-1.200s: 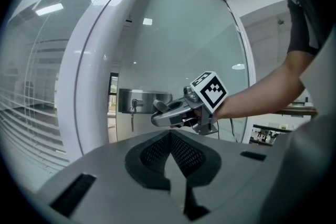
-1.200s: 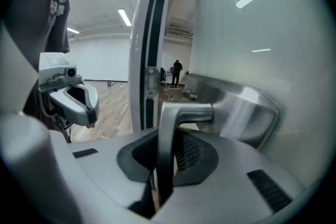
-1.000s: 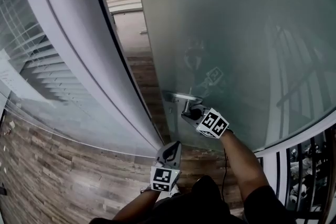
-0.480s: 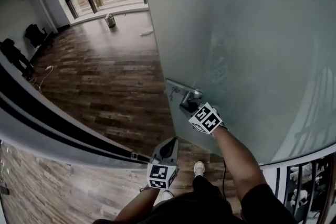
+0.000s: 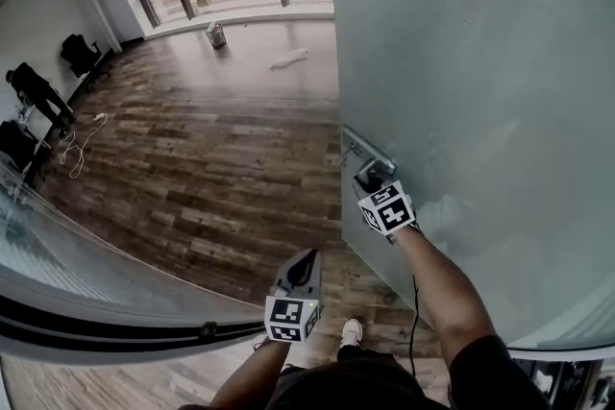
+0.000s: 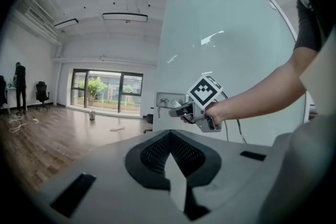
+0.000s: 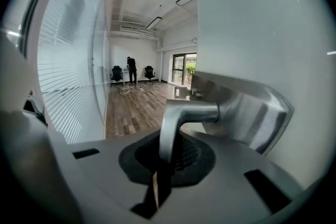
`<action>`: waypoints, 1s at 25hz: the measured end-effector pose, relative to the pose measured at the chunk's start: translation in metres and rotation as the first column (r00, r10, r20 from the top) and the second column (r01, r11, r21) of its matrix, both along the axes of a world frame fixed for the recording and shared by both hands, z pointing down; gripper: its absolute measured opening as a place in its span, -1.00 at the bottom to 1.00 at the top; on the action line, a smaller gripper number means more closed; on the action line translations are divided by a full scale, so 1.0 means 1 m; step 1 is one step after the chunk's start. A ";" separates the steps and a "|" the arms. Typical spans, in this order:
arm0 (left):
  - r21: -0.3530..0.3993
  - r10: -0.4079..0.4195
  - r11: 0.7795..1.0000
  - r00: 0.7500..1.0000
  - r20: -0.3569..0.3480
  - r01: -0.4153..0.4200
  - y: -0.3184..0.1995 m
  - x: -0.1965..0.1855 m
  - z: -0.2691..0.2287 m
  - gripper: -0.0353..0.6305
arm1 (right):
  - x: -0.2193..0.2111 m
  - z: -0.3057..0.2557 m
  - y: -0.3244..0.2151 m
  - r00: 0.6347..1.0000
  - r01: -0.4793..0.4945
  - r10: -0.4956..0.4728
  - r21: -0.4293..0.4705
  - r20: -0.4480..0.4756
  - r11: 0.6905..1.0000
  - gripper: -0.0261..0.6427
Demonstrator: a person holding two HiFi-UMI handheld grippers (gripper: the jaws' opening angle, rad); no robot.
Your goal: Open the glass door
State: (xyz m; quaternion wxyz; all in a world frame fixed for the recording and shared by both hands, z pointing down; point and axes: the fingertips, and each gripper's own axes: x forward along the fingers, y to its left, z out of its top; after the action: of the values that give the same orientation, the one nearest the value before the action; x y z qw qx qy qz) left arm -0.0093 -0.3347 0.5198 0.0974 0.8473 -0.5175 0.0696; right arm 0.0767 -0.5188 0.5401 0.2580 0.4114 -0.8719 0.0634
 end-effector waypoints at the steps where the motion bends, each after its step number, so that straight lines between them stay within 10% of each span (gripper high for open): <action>1: -0.006 -0.008 1.000 1.000 -0.001 0.008 -0.008 0.003 0.002 -0.88 | 0.012 0.001 -0.013 1.000 -0.023 0.023 0.000 -0.002 1.000 -0.88; 25: -0.007 -0.013 1.000 0.999 0.036 0.013 -0.160 0.058 0.026 -0.88 | 0.333 0.008 -0.213 0.886 -0.463 0.464 -0.023 0.000 0.886 -0.88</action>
State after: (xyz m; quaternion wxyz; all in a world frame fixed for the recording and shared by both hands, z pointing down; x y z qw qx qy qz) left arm 0.0486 -0.4947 0.5459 0.0915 0.8420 -0.5246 0.0863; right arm 0.4101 -0.7317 0.5485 0.2377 0.6045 -0.7484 0.1341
